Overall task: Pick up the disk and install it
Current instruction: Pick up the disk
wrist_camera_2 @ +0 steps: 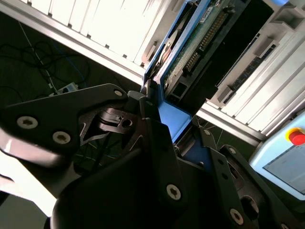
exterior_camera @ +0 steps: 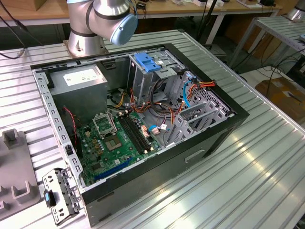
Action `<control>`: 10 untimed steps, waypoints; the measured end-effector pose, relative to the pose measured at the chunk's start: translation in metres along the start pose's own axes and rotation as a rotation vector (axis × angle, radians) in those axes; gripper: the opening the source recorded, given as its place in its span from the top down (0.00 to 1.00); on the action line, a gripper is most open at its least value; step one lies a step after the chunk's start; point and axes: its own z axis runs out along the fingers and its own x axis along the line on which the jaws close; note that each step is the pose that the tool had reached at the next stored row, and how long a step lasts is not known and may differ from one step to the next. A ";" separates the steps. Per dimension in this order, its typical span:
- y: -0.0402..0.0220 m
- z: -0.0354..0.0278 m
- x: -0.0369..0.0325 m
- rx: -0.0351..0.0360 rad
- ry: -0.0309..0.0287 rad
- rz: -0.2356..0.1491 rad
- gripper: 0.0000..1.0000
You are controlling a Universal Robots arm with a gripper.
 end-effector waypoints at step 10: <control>0.0000 -0.0055 -0.0002 -0.0001 0.0000 0.000 0.63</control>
